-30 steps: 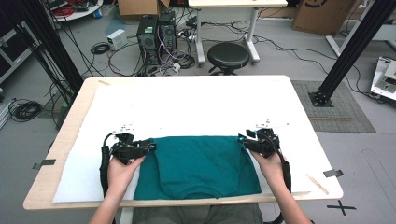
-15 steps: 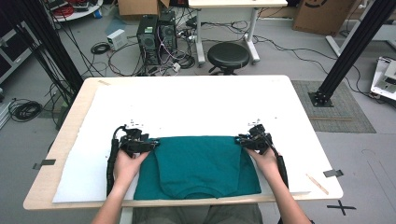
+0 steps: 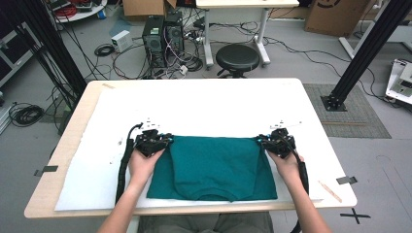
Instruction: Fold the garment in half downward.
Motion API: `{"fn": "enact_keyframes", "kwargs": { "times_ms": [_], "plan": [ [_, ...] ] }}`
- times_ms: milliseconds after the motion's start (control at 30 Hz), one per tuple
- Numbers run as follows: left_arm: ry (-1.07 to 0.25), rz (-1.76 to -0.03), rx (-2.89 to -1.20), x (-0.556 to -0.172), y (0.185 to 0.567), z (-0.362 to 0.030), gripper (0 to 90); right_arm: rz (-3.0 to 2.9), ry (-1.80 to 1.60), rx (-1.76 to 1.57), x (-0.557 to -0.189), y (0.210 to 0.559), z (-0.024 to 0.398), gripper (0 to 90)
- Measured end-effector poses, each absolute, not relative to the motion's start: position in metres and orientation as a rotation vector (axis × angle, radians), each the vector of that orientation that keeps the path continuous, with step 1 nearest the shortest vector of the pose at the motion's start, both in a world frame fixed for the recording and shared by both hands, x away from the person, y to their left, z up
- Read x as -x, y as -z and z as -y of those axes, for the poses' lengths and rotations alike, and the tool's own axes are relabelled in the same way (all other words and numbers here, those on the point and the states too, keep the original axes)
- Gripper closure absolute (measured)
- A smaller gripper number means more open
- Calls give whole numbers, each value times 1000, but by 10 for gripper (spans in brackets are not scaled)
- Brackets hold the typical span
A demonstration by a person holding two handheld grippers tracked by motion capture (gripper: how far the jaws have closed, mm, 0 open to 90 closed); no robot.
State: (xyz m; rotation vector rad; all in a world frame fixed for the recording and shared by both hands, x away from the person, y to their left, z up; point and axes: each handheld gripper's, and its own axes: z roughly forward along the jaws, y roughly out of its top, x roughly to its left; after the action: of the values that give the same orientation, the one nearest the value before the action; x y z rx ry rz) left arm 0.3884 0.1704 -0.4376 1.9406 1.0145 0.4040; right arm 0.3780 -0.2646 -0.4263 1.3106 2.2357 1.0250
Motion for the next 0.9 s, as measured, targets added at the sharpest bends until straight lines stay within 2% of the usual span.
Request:
{"fn": "enact_keyframes", "kwargs": {
  "times_ms": [200,400,767,833,900],
  "plan": [
    [-385,-1020,-1919,-413,436,-150,818,-2175,-1032,-1368,-398,421,285,824],
    [-362,-1058,-1894,-434,440,-147,816,-2171,-1003,-1374,-428,421,291,823],
    [-355,-1069,-1891,-454,446,-135,810,-2190,-978,-1372,-452,429,302,819],
    [-354,-1076,-1892,-454,447,-136,794,-2196,-967,-1355,-453,428,301,814],
    [-385,-1088,-1894,-453,446,-136,719,-2206,-958,-1341,-453,429,300,799]
  ]
}}
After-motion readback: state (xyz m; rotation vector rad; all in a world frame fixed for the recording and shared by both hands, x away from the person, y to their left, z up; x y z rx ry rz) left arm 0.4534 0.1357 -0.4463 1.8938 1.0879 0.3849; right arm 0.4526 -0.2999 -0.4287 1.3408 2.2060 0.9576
